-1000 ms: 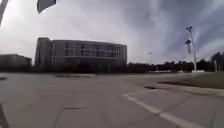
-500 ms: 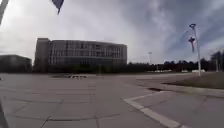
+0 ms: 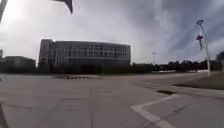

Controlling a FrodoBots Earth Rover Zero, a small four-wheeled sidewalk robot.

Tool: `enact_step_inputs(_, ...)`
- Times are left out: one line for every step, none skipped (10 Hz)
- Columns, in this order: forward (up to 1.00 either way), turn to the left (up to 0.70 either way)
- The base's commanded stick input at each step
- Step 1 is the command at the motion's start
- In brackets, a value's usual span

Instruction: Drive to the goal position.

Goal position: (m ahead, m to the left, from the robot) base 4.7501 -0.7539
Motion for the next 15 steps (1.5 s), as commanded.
enact_step_inputs(1.0,0.0)
enact_step_inputs(1.0,0.0)
enact_step_inputs(1.0,0.0)
enact_step_inputs(1.0,0.0)
enact_step_inputs(1.0,0.0)
enact_step_inputs(1.0,0.0)
enact_step_inputs(1.0,0.0)
enact_step_inputs(1.0,0.0)
enact_step_inputs(1.0,0.0)
enact_step_inputs(1.0,0.0)
enact_step_inputs(1.0,0.0)
enact_step_inputs(1.0,0.0)
enact_step_inputs(1.0,0.0)
enact_step_inputs(1.0,0.0)
enact_step_inputs(1.0,0.0)
